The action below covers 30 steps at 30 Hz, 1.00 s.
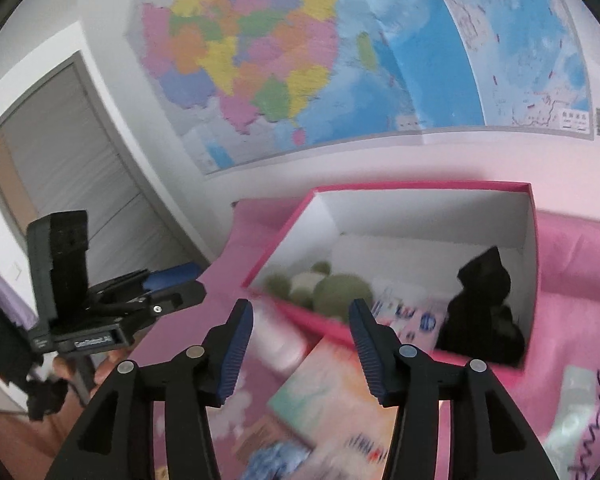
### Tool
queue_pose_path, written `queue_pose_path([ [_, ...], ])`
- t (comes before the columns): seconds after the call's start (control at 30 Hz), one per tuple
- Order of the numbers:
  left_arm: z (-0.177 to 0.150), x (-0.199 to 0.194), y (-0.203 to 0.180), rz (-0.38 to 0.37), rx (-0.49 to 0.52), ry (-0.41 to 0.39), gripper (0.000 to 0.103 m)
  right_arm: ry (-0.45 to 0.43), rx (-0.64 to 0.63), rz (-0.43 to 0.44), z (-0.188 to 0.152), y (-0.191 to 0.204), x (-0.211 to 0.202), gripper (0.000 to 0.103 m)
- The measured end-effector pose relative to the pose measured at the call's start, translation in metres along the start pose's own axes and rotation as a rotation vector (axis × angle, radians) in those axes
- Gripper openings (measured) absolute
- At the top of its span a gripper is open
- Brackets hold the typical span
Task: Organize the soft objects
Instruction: 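Grasp the clear plastic packet on the bedspread with the right gripper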
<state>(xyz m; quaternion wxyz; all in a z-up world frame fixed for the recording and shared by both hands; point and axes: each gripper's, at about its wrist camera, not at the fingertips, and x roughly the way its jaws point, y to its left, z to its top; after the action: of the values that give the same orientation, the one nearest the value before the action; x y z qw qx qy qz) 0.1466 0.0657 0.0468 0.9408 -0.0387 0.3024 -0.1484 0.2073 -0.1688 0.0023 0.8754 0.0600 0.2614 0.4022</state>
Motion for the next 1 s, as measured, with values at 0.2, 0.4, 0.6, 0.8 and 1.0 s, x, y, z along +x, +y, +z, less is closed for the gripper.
queue_pose_path([
  [0.2, -0.033, -0.018, -0.023, -0.058, 0.045, 0.034, 0.059, 0.013, -0.022, 0.041, -0.025, 0.023, -0.028, 0.053],
  [0.4, -0.063, -0.007, -0.047, -0.136, 0.069, 0.117, 0.059, 0.058, 0.034, -0.017, -0.065, 0.012, -0.040, 0.057],
  [0.6, -0.082, 0.012, -0.078, -0.222, 0.126, 0.201, 0.059, 0.170, 0.185, -0.088, -0.113, -0.028, -0.024, 0.057],
  [0.8, -0.090, 0.034, -0.096, -0.274, 0.141, 0.281, 0.059, 0.220, 0.291, -0.113, -0.143, -0.054, -0.013, 0.057],
  [1.0, -0.098, 0.058, -0.101, -0.269, 0.126, 0.371, 0.059, 0.208, 0.297, -0.071, -0.147, -0.056, -0.006, 0.057],
])
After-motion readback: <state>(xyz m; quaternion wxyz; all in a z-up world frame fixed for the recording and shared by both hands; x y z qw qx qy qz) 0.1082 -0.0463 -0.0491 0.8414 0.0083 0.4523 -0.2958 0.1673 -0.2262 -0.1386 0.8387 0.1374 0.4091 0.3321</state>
